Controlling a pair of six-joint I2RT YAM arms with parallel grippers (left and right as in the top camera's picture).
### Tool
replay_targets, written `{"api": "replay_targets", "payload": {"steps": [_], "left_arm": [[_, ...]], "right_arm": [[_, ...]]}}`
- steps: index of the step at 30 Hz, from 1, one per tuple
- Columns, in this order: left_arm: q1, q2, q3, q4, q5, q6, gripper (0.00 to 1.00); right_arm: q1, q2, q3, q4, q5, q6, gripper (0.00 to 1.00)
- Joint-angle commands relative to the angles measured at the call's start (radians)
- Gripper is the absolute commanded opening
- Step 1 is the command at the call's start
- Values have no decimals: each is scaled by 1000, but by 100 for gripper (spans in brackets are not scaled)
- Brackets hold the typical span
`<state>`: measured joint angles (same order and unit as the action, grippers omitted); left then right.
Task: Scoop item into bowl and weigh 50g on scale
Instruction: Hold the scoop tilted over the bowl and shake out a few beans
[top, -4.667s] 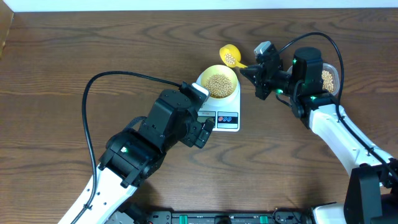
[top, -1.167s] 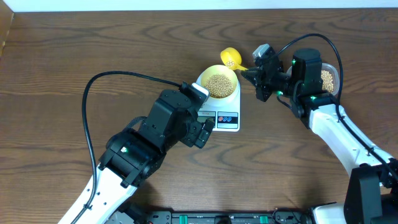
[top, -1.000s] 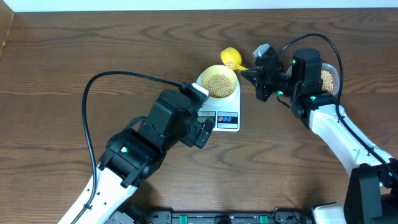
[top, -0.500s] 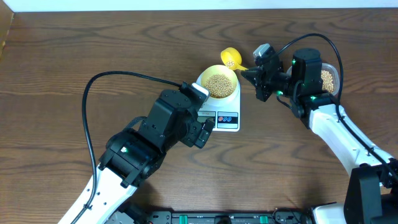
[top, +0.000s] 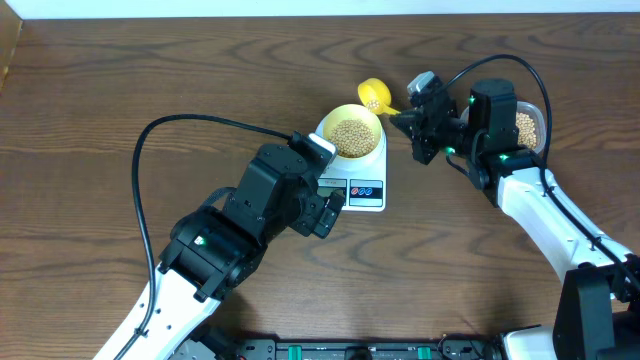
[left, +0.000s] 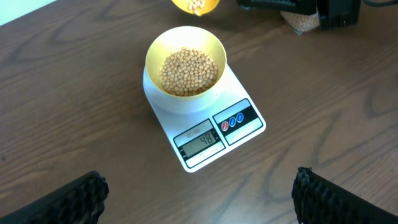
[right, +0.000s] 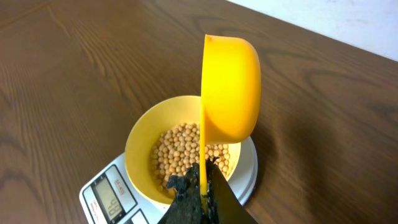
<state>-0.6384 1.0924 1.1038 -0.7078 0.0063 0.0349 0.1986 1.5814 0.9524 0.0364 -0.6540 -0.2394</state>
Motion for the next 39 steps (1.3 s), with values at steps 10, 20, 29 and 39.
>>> {"api": "replay_targets", "payload": {"steps": [10,20,29,39], "left_arm": [[4,5,0,-3,9,17,97],[4,5,0,-3,9,17,97],[4,5,0,-3,9,17,97],[4,5,0,-3,9,17,97]], "right_arm": [[-10,8,-1,9,-3,-42,1],[-8,8,-1,11,-14,-41,1],[-8,8,-1,14,-8,-53,1],[-8,8,-1,-4,-9,-100,1]]}}
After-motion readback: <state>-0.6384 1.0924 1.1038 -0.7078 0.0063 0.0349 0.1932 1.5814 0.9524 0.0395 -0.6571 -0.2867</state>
